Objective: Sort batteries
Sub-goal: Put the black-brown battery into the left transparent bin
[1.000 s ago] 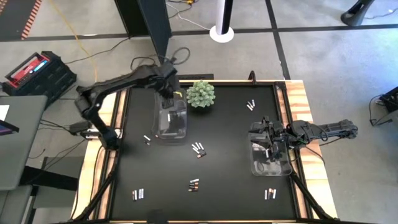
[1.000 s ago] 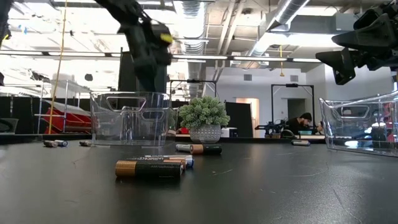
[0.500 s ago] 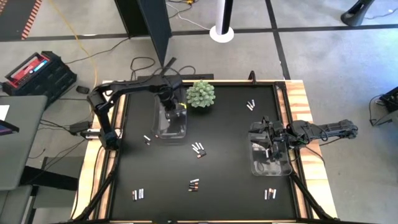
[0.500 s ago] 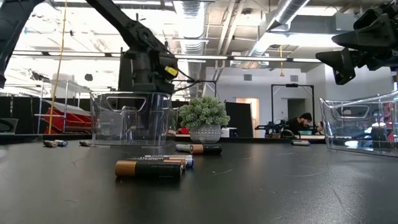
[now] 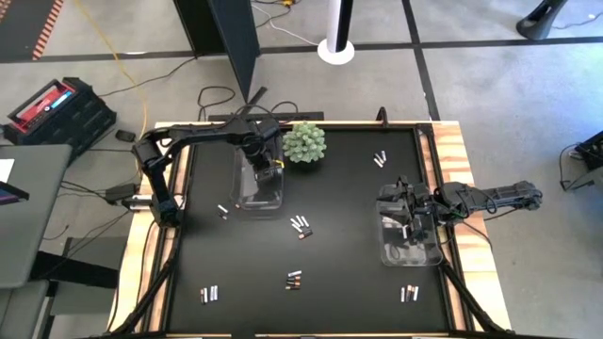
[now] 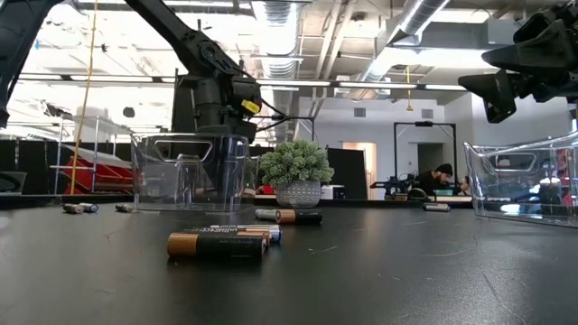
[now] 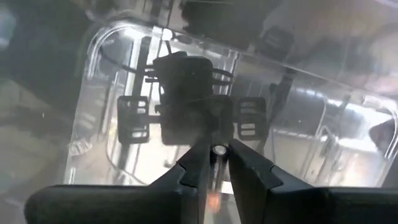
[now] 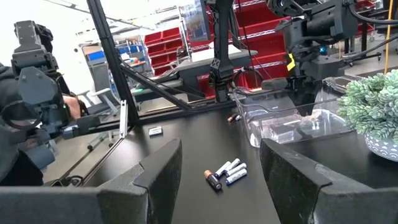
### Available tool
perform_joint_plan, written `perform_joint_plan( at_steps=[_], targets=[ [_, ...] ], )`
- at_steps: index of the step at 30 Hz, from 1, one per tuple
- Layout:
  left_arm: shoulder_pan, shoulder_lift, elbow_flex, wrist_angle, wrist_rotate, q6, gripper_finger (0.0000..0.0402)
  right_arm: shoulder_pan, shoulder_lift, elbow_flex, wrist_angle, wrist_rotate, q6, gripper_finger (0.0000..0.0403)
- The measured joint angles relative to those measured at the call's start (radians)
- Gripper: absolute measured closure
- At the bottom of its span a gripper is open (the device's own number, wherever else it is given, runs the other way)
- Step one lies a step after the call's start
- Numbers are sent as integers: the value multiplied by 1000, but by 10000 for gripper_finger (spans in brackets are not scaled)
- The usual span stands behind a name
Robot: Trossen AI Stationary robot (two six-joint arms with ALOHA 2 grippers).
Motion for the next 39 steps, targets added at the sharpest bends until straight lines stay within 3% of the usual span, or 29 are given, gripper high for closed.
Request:
perform_joint_plan(
  at_steps=[9,19,24,32,36,39],
  targets=[
    [-13,0,0,-3,0,-227,334,0,0,0,0,0,0,168],
    [-42,-22,0,-23,3,-295,334,0,0,0,0,0,0,168],
    [-42,-119,0,-26,-30,-345,333,0,0,0,0,0,0,168],
    [-56,-380,2,-54,-73,-399,333,0,0,0,0,0,0,168],
    [-104,-489,2,-213,-118,-357,333,0,0,0,0,0,0,168],
    [-164,-547,2,-368,-185,-414,333,0,0,0,0,0,0,168]
  ],
)
